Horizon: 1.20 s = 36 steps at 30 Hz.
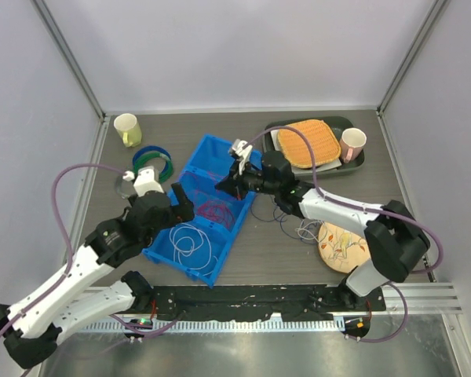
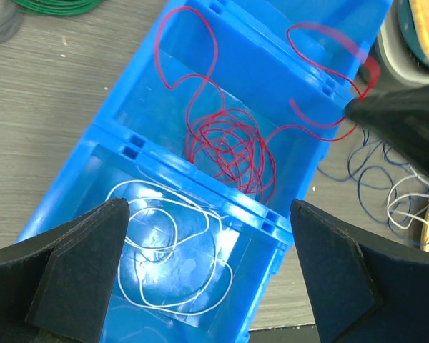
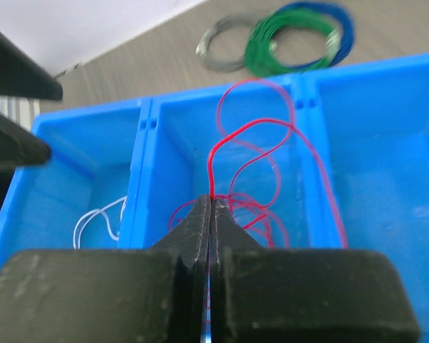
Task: Untangle the cables
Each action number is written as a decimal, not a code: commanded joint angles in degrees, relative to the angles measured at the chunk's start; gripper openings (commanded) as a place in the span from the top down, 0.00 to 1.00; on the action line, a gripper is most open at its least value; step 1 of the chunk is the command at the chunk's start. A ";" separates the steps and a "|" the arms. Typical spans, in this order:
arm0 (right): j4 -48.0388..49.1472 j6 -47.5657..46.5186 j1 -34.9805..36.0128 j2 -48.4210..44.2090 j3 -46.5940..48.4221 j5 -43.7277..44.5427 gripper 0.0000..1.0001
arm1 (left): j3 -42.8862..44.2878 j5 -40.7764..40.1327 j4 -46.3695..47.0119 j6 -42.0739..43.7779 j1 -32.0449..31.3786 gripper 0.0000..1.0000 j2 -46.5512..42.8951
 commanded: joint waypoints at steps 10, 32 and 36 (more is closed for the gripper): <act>1.53 7.61 4.65 15.01 8.03 2.06 0.99 | -5.50 -8.42 3.85 -5.55 -0.14 0.00 -8.21; -11.91 6.13 8.69 10.63 13.05 17.16 0.51 | -4.35 -7.72 3.14 -5.03 -0.06 0.00 -4.43; -14.20 7.35 9.14 6.68 11.74 23.31 0.45 | -4.27 -7.72 3.14 -5.03 -0.14 0.00 -4.16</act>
